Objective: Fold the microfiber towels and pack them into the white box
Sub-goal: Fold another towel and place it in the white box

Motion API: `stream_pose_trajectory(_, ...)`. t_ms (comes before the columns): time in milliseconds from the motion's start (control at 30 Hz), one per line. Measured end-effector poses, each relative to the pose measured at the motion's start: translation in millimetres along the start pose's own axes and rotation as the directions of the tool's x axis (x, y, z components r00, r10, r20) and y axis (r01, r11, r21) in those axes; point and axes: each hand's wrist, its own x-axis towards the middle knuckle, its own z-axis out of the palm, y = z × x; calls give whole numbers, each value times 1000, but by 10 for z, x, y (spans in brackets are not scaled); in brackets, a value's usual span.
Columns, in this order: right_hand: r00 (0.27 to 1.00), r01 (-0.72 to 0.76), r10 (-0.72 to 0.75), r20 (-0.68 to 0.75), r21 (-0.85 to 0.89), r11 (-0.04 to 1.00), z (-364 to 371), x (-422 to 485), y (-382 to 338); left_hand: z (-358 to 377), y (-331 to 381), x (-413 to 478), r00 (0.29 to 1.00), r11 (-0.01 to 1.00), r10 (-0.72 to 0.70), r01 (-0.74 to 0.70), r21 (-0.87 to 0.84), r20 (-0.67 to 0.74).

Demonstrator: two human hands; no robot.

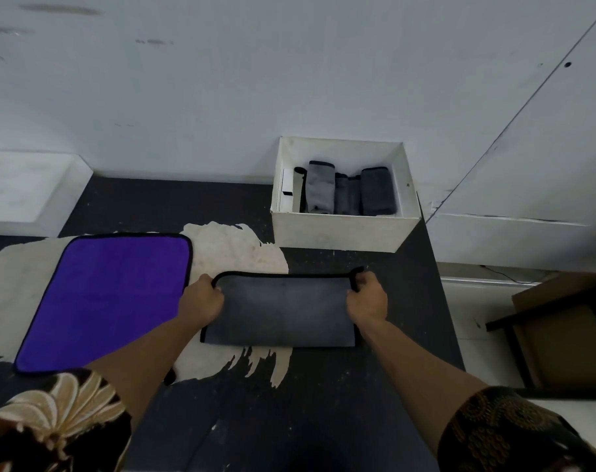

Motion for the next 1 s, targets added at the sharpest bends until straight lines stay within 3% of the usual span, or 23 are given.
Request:
stream_pose_trajectory(100, 1000, -15, 15, 16, -30, 999, -10, -17, -22, 4, -8, -15, 1000, 1000, 11, -12, 10, 14)
stream_pose_trajectory(267, 997, -68, 58, -51, -242, 968, -26, -221, -37, 43, -15, -131, 997, 992, -68, 71, 102, -35)
stream_pose_trajectory(400, 996, -88, 89, -16, -354, 931, 64, -462, 10, 199, -59, -289, 995, 989, -81, 88, 119, -61)
stream_pose_trajectory(567, 982, -151, 182, 51, -369, 917, 105, -541, 1, 272, -142, -397, 998, 987, -63, 63, 147, -1)
stream_pose_trajectory(700, 969, -186, 231, 85, -360, 914, 31, -570, 12, 221, -164, -440, 999, 987, 8, -1, 159, -43)
stream_pose_trajectory(1000, 992, -120, 107, -64, -252, 960, -136, -911, 184, 159, -169, -866, 983, 993, 93, -102, -51, -156)
